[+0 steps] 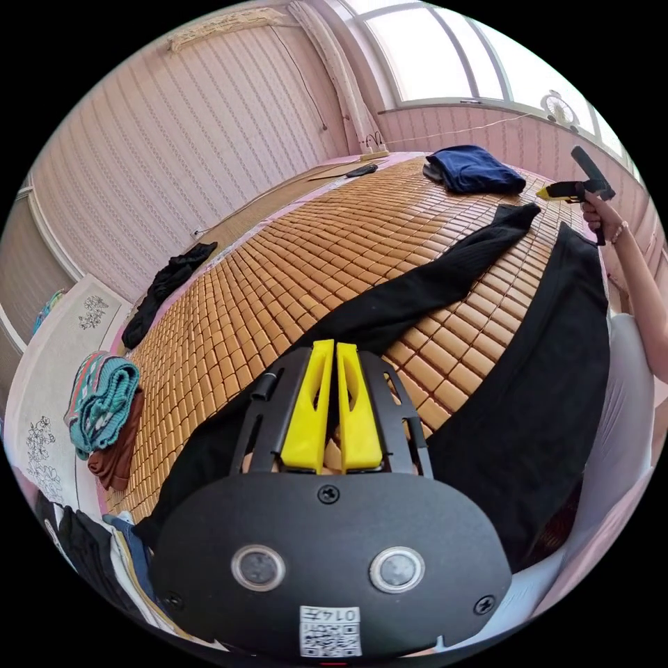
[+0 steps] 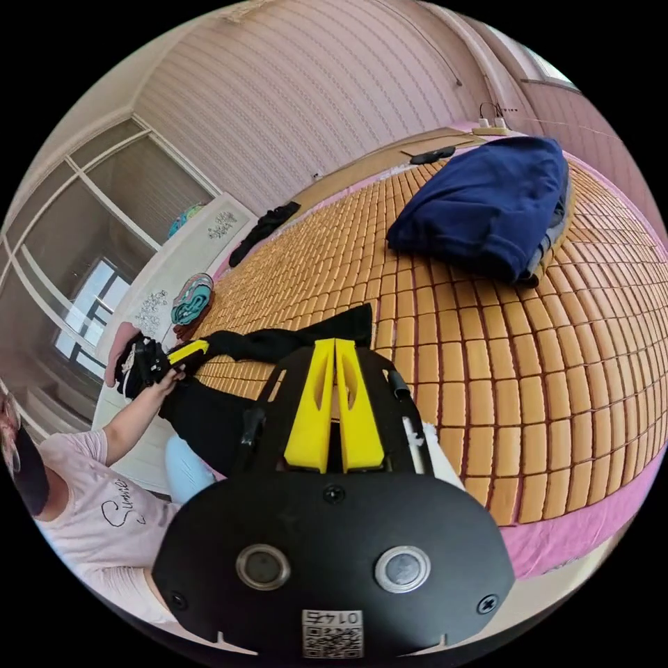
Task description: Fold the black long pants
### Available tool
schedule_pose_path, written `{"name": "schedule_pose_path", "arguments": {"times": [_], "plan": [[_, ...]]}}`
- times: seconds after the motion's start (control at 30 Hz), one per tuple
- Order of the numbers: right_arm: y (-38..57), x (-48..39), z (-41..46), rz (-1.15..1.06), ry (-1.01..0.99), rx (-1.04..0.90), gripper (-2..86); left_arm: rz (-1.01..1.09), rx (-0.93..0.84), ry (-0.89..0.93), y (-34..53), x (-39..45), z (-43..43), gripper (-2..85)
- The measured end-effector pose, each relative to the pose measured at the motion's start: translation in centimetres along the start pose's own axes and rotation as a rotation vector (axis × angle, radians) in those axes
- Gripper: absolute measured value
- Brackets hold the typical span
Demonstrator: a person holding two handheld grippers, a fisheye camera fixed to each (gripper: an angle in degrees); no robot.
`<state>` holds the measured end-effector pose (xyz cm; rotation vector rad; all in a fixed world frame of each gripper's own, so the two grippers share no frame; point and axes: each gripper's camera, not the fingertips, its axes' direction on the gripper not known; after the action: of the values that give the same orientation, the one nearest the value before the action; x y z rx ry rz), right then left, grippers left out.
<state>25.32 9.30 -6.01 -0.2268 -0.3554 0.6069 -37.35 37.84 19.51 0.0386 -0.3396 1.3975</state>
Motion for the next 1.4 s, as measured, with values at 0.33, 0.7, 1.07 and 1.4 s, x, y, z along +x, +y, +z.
{"name": "schedule_pose_path", "arguments": {"times": [0.33, 0.7, 1.07, 1.4], "plan": [[-0.5, -0.6, -3.0, -0.014, 0.030, 0.081, 9.9, -0.010, 0.014, -0.010, 0.3, -0.7, -0.7, -0.5], [-2.4, -1.5, -3.9, -0.045, -0.049, 0.059, 1.2, -0.041, 0.093, 0.009, 0.0, -1.3, -1.8, -0.5], [-4.4, 2.6, -1.4, 0.190, 0.026, 0.153, 8.8, 0.065, -0.096, 0.085, -3.9, 1.7, 5.0, 1.1], [-4.9, 3.3, 1.0, 0.160, 0.216, -0.122, 7.2, 0.110, -0.050, 0.108, -6.7, 4.7, 4.5, 5.3]]}}
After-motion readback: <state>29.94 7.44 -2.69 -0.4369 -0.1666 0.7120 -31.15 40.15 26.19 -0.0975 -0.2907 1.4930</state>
